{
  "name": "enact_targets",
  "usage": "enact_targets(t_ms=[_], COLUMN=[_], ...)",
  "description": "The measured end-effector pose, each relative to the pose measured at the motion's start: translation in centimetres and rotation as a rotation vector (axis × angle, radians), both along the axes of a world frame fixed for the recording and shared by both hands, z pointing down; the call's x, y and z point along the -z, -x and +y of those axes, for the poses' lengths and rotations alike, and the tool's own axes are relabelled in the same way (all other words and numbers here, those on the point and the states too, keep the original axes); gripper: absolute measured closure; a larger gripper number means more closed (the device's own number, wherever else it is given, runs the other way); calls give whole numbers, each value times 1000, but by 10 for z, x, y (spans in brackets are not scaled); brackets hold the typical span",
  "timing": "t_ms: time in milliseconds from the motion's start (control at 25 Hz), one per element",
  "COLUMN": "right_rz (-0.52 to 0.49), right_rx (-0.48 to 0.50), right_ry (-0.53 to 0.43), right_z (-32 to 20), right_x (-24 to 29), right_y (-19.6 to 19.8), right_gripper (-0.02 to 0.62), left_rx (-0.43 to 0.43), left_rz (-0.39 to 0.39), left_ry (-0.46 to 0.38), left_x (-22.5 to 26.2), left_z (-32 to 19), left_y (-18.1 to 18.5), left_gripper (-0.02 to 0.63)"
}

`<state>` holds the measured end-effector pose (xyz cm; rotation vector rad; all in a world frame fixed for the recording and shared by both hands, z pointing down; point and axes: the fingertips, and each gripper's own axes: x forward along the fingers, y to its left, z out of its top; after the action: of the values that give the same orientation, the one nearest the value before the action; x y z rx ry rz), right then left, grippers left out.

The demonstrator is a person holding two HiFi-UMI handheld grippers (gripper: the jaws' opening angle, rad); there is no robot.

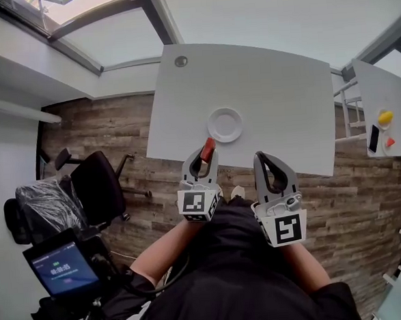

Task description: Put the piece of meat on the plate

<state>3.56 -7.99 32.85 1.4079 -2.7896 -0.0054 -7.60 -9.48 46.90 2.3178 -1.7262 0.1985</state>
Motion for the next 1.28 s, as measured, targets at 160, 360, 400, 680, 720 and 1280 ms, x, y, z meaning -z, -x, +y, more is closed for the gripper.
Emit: enact_targets(t_ms=[160, 360, 400, 680, 720, 1280], right_rz=[8, 2, 3, -7, -4, 26], right_rx=[-17, -39, -41, -55, -57, -92], right_ry=[-16, 16, 24, 30, 30, 18], right_z=[-3, -10, -18, -27, -26, -30], right_x=[1, -6, -10, -11, -10, -13], right_y=[1, 3, 2, 3, 4, 3], right_gripper=[591, 591, 591, 591, 591, 591], left_rx=[-24, -54, -54, -92, -96, -139], left_rz=[-29, -55, -54, -92, -95, -78], left_ry=[-1, 31, 41, 106, 112, 159], left_x=[-14, -39, -47, -86, -89, -112], left_z=[-13, -30, -38, -57, -57, -67], left_y=[-1, -4, -5, -11, -11, -17], left_gripper=[512, 512, 512, 512, 512, 512])
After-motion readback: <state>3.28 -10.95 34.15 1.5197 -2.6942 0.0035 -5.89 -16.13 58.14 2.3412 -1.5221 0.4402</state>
